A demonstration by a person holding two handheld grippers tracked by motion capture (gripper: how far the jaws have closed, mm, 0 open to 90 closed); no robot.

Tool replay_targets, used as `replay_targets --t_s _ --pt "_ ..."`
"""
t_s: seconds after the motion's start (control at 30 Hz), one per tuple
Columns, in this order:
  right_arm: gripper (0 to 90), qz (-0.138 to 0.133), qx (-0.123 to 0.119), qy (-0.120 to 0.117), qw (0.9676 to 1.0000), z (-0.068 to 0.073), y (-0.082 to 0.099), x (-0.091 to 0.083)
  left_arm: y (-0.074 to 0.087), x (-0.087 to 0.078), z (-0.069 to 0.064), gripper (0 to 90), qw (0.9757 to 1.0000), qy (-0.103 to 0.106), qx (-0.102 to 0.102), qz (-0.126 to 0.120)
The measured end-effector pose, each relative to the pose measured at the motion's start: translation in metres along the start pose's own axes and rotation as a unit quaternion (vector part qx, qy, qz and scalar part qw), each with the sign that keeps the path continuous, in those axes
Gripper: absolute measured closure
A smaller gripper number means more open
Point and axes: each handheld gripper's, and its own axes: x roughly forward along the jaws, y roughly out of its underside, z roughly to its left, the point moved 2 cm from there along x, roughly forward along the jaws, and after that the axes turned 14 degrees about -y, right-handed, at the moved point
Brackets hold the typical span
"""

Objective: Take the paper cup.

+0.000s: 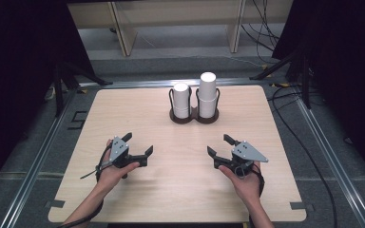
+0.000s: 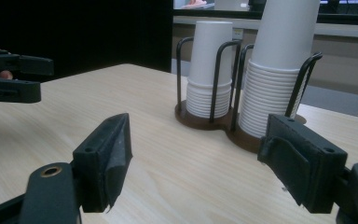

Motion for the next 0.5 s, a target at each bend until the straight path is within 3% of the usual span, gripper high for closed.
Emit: replay_targets --t_s 0.07,0.13,0.2,0.27,0.33,0.37,0.4,0.43,0.5 --pt "24.6 0.002 -0.007 0.003 1.0 -0.002 -0.003 0.002 -0.002 0.004 0.0 0.0 1.0 0.0 0.003 0.001" --pt "24.7 -0.002 0.004 -0.014 0.9999 -0.004 -0.005 0.006 -0.008 0.017 -0.002 0.0 1.0 0.005 0.008 0.0" --pt "24.6 0.001 -0.008 0.004 1.0 -0.008 -0.008 0.009 -0.009 0.022 -0.003 0.0 0.9999 0.007 0.013 0.002" --pt "24.7 -0.002 -0.001 -0.009 1.0 -0.011 -0.011 0.014 -0.014 0.038 -0.007 0.0 0.9996 0.014 0.022 0.004" --pt "24.8 0.002 -0.001 -0.002 1.0 -0.014 -0.016 0.018 -0.017 0.049 -0.01 0.0 0.9992 0.022 0.032 0.007" --pt "24.9 0.0 -0.004 -0.009 0.9999 -0.016 -0.018 0.022 -0.018 0.055 -0.012 0.1 0.9992 0.022 0.033 0.006" --pt "25.0 0.0 -0.02 0.005 0.9998 -0.02 -0.021 0.023 -0.019 0.061 -0.014 0.2 0.9991 0.024 0.035 0.003" --pt "25.1 0.004 -0.005 -0.002 1.0 -0.019 -0.023 0.026 -0.021 0.066 -0.015 0.2 0.9991 0.024 0.035 0.006" --pt "25.5 0.001 -0.01 0.001 1.0 -0.022 -0.027 0.032 -0.023 0.076 -0.018 0.6 0.9991 0.028 0.031 0.004"
